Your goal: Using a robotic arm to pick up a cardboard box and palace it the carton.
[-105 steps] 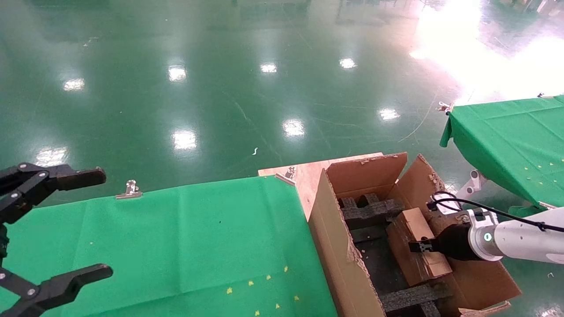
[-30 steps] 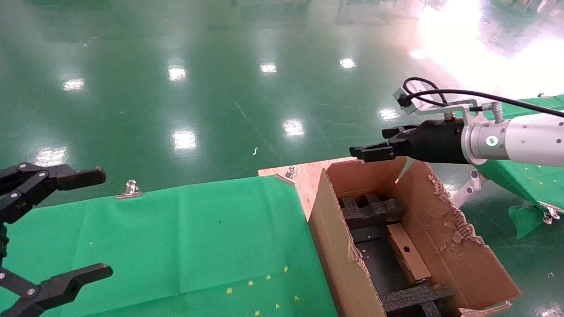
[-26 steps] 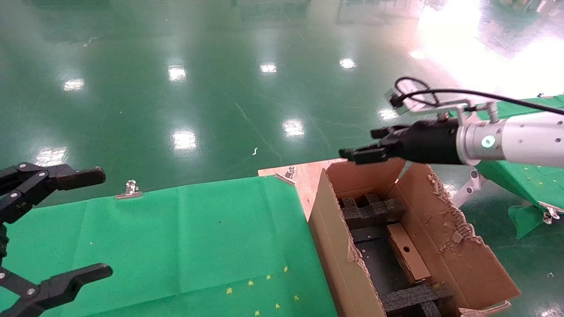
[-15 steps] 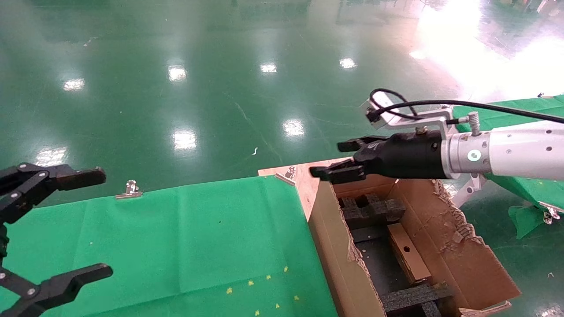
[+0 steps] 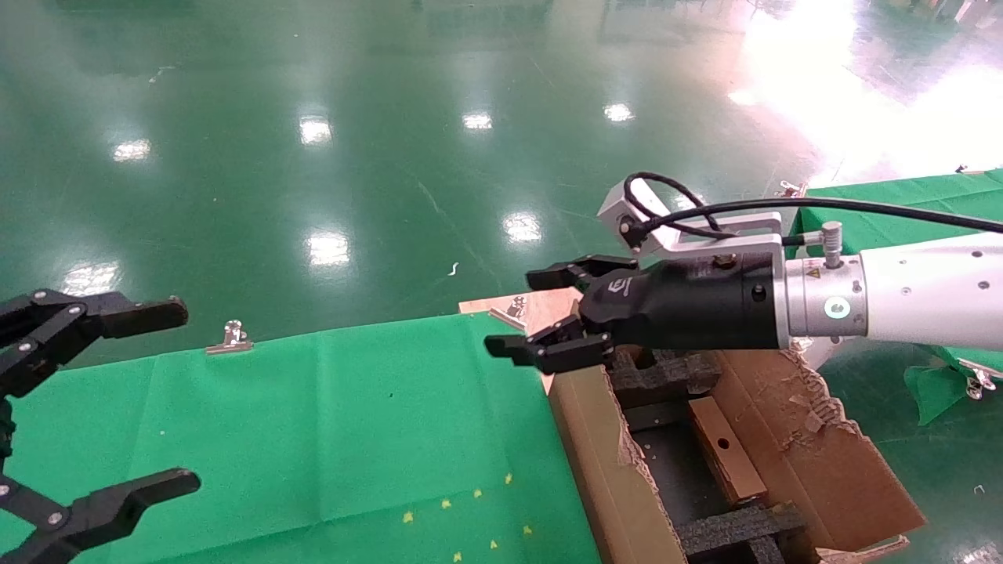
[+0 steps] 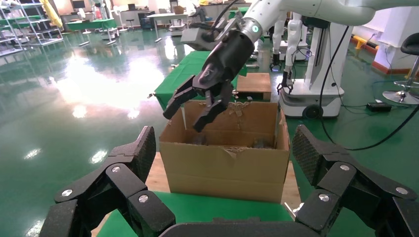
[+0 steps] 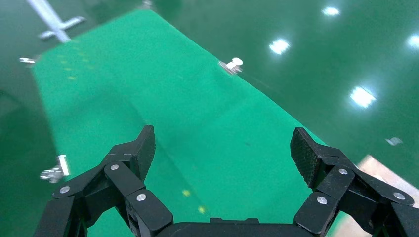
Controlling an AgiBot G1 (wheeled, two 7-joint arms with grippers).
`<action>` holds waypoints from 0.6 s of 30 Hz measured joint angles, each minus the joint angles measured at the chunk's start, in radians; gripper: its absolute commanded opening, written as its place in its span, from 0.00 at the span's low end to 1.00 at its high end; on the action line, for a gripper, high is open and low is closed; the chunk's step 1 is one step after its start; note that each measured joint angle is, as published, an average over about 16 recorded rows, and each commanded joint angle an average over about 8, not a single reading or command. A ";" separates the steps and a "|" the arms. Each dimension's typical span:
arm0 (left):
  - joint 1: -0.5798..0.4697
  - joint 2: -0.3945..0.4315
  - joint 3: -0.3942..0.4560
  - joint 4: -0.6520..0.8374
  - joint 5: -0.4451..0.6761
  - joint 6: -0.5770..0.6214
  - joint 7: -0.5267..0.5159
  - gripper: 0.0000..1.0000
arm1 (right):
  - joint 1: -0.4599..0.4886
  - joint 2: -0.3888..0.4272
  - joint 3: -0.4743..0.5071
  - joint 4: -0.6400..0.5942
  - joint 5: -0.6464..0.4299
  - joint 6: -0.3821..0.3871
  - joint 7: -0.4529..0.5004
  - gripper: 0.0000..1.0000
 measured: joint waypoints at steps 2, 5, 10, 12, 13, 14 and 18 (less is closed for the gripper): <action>0.000 0.000 0.000 0.000 0.000 0.000 0.000 1.00 | -0.021 -0.005 0.031 0.005 0.021 -0.022 -0.027 1.00; 0.000 0.000 0.000 0.000 0.000 0.000 0.000 1.00 | -0.052 -0.013 0.077 0.013 0.052 -0.056 -0.068 1.00; 0.000 0.000 0.000 0.000 0.000 0.000 0.000 1.00 | -0.105 -0.025 0.154 0.026 0.103 -0.111 -0.136 1.00; 0.000 0.000 0.000 0.000 0.000 0.000 0.000 1.00 | -0.126 -0.030 0.185 0.031 0.124 -0.133 -0.164 1.00; 0.000 0.000 0.000 0.000 0.000 0.000 0.000 1.00 | -0.136 -0.033 0.201 0.034 0.135 -0.145 -0.177 1.00; 0.000 0.000 0.000 0.000 0.000 0.000 0.000 1.00 | -0.147 -0.035 0.216 0.037 0.145 -0.156 -0.191 1.00; 0.000 0.000 0.000 0.000 0.000 0.000 0.000 1.00 | -0.189 -0.046 0.278 0.047 0.186 -0.200 -0.245 1.00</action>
